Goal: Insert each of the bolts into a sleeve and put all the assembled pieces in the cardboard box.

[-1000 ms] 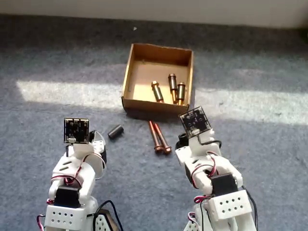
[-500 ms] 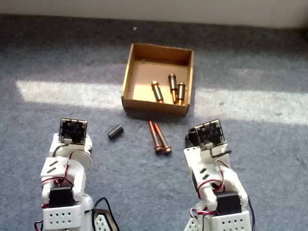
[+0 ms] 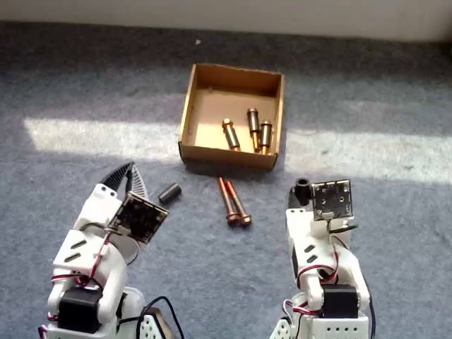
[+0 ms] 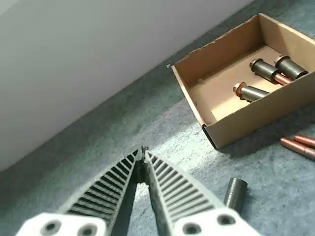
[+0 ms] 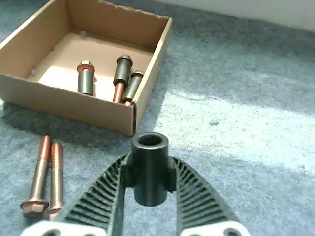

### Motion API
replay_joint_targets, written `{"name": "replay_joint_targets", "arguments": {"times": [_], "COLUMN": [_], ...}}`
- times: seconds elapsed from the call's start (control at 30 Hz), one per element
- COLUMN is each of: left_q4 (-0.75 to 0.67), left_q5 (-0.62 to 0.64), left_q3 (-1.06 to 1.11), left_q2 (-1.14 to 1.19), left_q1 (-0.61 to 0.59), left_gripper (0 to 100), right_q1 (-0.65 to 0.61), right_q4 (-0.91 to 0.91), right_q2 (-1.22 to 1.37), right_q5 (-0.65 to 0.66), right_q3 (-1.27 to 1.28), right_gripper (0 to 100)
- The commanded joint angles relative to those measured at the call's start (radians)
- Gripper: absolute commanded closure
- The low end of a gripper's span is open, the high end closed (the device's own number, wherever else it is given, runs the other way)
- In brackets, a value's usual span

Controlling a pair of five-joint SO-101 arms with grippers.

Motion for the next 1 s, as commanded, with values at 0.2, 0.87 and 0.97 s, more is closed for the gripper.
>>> {"name": "replay_joint_targets", "arguments": {"times": [0.2,0.87,0.97], "left_q4": [0.049,0.006,0.000], "left_q5": [-0.219,-0.439,-0.503], "left_q3": [-0.101,-0.552,-0.607], "left_q2": [0.131,1.173,1.287], "left_q1": [0.076,0.349,0.369], "left_gripper": [99,82,81], "right_q1": [0.082,0.142,0.142], "right_q4": [-0.047,-0.085,-0.085], "right_q2": [-0.015,-0.015,-0.015], "right_q5": [-0.018,-0.018,-0.035], "right_q3": [-0.007,-0.005,-0.005], "right_gripper": [99.4,99.4,99.4]}}
